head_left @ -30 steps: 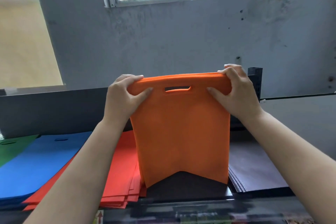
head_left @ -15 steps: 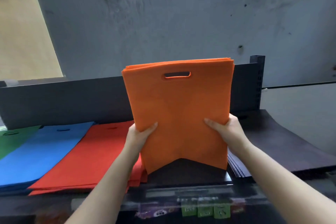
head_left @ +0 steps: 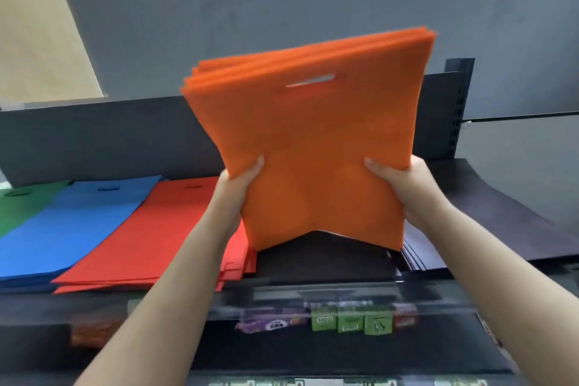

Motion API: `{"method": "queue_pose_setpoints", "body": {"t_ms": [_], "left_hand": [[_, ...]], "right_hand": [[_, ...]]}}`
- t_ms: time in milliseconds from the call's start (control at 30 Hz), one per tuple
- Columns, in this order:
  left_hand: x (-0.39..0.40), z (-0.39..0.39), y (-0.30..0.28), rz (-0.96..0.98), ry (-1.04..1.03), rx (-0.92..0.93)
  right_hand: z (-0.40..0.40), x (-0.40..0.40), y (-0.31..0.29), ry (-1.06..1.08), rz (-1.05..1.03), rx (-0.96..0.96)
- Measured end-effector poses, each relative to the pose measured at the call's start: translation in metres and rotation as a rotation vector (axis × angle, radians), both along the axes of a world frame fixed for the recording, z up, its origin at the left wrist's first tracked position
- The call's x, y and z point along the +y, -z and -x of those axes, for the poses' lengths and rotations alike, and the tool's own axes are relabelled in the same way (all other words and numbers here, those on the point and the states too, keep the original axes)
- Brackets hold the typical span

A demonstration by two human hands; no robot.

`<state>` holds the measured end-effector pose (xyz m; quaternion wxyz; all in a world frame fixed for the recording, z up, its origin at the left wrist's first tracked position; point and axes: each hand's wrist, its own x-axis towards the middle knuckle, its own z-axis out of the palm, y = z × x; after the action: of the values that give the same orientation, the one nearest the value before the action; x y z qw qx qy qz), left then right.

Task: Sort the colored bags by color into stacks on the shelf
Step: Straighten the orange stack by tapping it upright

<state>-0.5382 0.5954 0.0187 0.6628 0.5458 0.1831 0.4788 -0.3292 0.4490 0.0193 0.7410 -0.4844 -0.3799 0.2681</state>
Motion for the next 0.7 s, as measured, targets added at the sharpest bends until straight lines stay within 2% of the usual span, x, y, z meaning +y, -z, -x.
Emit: {"method": "queue_pose_setpoints", "body": {"t_ms": [100,267,367,433,567,700], "left_hand": [[0.01,0.004,-0.015,-0.026,0.039,0.004],[0.007,-0.003,0.002,-0.017,0.095,0.227],[0.01,-0.008,-0.009,-0.063,0.06,0.141],[0.013,-0.009,-0.01,-0.008,0.105,0.07],[0.003,-0.012,0.014,0.104,0.197,0.135],[0.008,-0.008,0.006,0.037,0.076,0.077]], "right_hand": [[0.001,0.003,-0.005,-0.031,-0.014,0.014],[-0.003,0.001,0.009,-0.073,0.098,0.059],[-0.008,0.0,0.001,-0.065,0.079,0.083],[-0.011,0.0,0.002,-0.085,0.085,0.094],[-0.006,0.0,0.023,-0.086,0.142,0.076],[-0.008,0.002,0.017,-0.081,0.102,0.057]]}}
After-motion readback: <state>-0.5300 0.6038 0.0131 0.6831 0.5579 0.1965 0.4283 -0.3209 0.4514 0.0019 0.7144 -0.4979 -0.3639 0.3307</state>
